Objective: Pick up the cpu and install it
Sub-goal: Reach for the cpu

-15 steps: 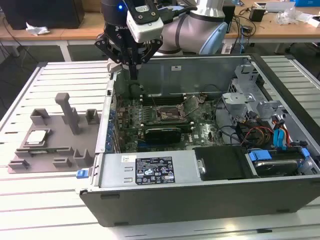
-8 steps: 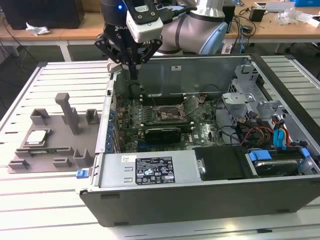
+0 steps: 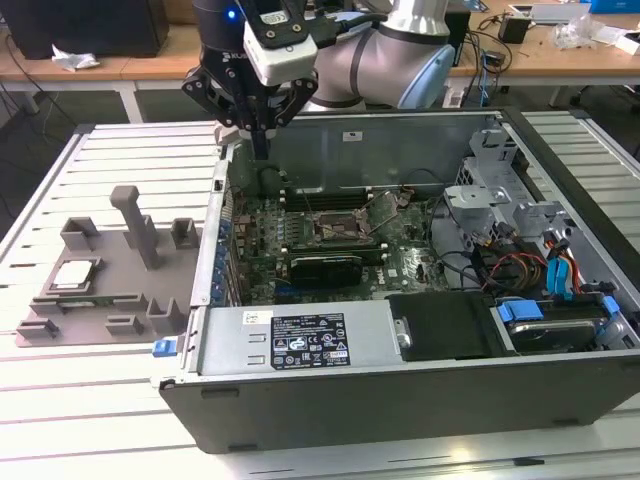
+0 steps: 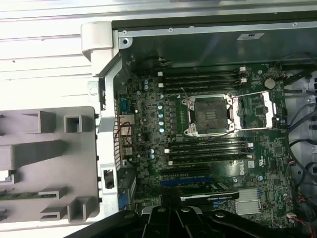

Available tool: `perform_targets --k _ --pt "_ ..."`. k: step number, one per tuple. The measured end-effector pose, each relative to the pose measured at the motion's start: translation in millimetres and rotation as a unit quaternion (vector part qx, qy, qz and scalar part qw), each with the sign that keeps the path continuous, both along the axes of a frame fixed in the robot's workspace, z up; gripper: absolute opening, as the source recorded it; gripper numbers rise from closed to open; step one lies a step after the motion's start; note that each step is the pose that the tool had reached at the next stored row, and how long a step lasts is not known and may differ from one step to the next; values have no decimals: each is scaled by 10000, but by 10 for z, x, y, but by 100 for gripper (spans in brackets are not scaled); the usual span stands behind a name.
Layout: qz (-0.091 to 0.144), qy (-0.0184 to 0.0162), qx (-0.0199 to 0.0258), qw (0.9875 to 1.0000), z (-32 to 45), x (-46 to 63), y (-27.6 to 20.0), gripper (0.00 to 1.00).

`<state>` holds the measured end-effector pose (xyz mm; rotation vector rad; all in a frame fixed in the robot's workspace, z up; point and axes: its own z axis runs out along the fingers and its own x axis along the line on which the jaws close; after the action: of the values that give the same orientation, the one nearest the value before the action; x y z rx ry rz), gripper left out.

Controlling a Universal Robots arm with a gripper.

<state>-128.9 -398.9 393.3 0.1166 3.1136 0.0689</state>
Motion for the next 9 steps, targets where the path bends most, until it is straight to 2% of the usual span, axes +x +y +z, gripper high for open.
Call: perform_targets --k 9 --pt "0 -4 0 10000 0 -136 0 11"
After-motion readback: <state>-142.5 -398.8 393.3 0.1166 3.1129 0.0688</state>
